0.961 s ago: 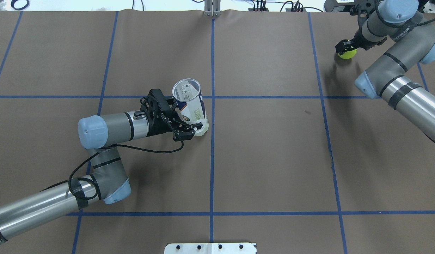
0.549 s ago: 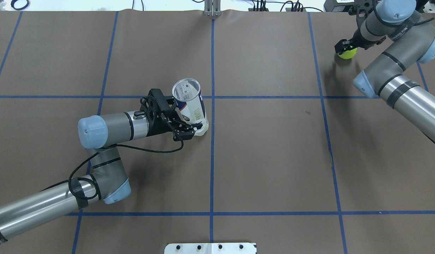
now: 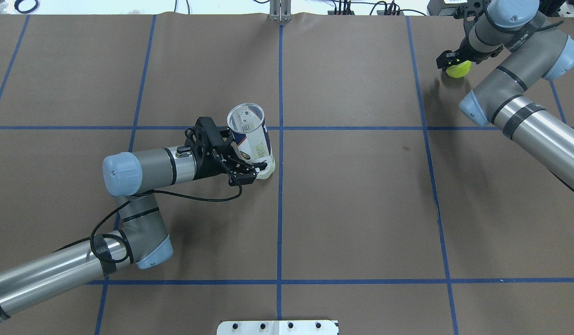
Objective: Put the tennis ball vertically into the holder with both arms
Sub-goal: 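Close the right gripper on the second ball and lift it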
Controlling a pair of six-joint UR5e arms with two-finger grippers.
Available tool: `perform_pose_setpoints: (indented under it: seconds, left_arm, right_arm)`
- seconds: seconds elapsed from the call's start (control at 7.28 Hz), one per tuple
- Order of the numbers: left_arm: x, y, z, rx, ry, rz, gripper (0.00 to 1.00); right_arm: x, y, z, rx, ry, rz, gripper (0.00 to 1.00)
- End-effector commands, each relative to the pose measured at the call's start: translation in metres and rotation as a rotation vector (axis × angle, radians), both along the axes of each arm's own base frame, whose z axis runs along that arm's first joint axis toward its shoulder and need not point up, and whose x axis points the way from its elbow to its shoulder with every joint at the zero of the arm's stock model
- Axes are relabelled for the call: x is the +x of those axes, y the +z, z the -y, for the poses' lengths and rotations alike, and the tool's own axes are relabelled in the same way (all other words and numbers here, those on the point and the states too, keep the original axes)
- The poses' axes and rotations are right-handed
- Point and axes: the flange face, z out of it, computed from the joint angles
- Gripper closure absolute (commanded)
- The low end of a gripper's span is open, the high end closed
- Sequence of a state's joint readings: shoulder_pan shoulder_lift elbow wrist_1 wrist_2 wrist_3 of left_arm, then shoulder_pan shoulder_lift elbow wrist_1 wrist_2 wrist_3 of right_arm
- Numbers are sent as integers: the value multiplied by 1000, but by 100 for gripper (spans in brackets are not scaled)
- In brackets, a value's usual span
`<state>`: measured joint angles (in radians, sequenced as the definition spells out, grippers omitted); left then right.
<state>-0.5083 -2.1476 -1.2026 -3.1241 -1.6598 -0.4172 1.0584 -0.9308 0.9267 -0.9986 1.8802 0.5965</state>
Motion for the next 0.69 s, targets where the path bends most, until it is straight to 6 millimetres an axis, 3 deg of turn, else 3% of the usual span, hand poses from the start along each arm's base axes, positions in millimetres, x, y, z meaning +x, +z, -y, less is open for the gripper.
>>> perform_pose_setpoints:
  seconds: [0.0,0.14,0.27,0.41,0.55]
  left_arm:
    - [0,0,0,0,1,1,1]
    - [-1,1,0,0,-1,1,1]
    - [-1,1,0,0,-1,1,1]
    - [0,0,0,0,1,-1,1]
    - [0,0,0,0,1,-1,1]
  right_arm:
    - [-4,7,-1,-4,-5,-16,2]
    - [-4,7,-1,-4,-5,-17,10]
    - [-4,8,-1,-6,-5,-18,46]
    - [-4,7,-1,-1,-11,-20,99]
    - [6,-16,13,34,-13,-11,100]
